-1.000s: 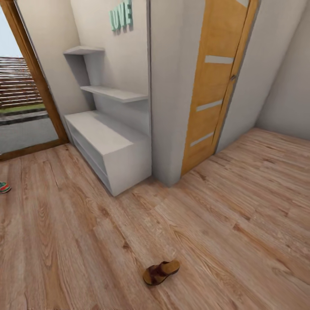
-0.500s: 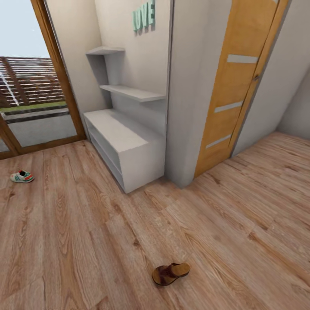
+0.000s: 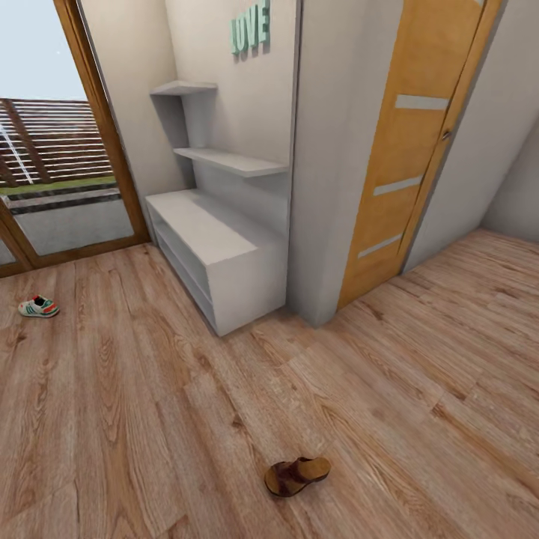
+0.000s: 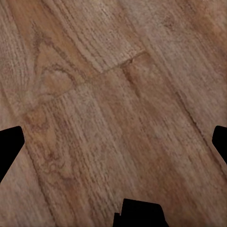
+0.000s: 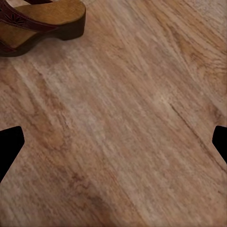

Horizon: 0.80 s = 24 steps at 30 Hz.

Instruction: Pick up the two gym shoes and the two sandals from the corridor floor and place them onto the hallstand (shoe rack) in the corridor, making sure they are on the rack and not on the floor. Arrange them so the two gym shoes are next to each other and the two sandals are next to each other.

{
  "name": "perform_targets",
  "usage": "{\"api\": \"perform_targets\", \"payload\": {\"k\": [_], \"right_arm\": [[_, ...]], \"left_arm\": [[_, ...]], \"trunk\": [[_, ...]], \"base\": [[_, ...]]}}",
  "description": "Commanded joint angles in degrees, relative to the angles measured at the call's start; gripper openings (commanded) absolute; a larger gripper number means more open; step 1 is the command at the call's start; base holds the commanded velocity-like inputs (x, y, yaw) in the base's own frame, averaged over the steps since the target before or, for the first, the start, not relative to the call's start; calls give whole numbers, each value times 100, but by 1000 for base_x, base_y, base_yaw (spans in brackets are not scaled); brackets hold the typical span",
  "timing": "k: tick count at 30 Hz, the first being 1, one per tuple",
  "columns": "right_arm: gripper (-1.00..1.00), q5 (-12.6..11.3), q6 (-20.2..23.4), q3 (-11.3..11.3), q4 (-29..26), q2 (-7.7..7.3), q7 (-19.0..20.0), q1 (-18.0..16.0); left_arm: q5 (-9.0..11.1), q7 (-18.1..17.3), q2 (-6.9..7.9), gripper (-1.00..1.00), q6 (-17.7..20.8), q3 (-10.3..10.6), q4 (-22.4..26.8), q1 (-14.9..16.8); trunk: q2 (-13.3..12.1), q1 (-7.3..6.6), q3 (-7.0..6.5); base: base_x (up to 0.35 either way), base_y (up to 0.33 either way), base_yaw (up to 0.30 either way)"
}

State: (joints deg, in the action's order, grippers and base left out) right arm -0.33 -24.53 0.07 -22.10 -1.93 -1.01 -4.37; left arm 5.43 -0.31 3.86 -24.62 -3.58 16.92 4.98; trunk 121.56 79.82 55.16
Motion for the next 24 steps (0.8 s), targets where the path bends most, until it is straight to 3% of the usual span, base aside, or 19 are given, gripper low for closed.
{"api": "perform_targets", "payload": {"k": [1,24], "right_arm": [[100,-3,-17,2,4,0,-11,-3],[100,-11,-26,-13,4,8,-20,-3]], "left_arm": [[54,-4,1,100,-17,15,-2,3],[56,-4,10,100,-17,15,12,3]], "trunk": [[2,-1,4],[2,-1,4]], "base": [[0,0,0],[0,0,0]]}}
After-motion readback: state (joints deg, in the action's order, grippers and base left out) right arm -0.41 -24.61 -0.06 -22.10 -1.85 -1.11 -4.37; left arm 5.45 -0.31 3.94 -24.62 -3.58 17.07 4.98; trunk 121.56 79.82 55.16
